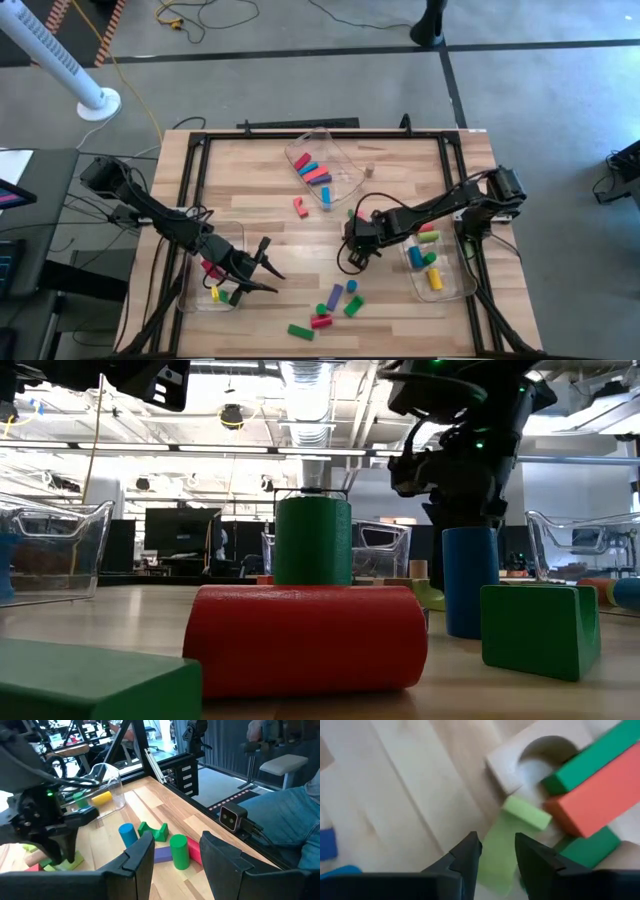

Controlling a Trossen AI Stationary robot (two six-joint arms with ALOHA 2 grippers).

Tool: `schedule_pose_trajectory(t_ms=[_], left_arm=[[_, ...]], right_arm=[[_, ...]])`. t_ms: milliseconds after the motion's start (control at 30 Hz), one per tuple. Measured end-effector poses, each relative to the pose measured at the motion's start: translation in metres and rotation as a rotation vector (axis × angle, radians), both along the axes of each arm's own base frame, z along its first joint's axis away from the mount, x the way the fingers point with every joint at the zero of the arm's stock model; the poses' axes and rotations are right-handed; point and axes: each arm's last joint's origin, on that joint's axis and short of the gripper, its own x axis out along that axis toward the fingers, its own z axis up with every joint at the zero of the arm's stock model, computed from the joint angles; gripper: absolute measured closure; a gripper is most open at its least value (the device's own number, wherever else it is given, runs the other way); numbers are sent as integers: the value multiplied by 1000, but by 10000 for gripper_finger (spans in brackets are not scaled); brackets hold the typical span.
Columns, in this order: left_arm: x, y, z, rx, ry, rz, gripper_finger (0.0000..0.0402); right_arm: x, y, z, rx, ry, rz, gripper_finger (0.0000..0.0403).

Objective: Sort blocks by size
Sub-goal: Put the light green arc block into the left transparent bin

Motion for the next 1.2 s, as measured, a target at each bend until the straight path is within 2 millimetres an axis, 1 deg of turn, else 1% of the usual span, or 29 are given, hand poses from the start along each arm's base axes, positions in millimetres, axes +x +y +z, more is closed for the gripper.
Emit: schedule_pose_trajectory(t_ms=[233, 367, 467, 633, 767, 833, 933, 1067, 1200], left_arm=[[0, 0, 0, 0, 0, 0, 253], [0, 0, 0, 0, 0, 0, 253], [0, 0, 0, 0, 0, 0, 253], [0, 0, 0, 0, 0, 0, 253], [0, 0, 0, 1, 1, 0, 253], [0, 0, 0, 2, 2, 0, 253], [0, 0, -1, 4, 6, 1, 253], [0, 0, -1, 2, 8, 1, 253], [0, 0, -1, 1, 7, 1, 253]], right_arm=[[-2, 9, 0, 1, 4, 39, 203], [-2, 7, 0, -11, 2, 39, 170], [-1, 2, 0, -27, -1, 18, 155], [4, -6, -6, -48, -5, -8, 153], [13, -11, -20, -62, -2, -23, 153], [15, -12, -29, -57, 24, -24, 152], [15, -11, -36, -65, 54, -22, 152], [16, -6, -35, -65, 61, -8, 158], [19, 0, -28, -72, 60, 16, 181]])
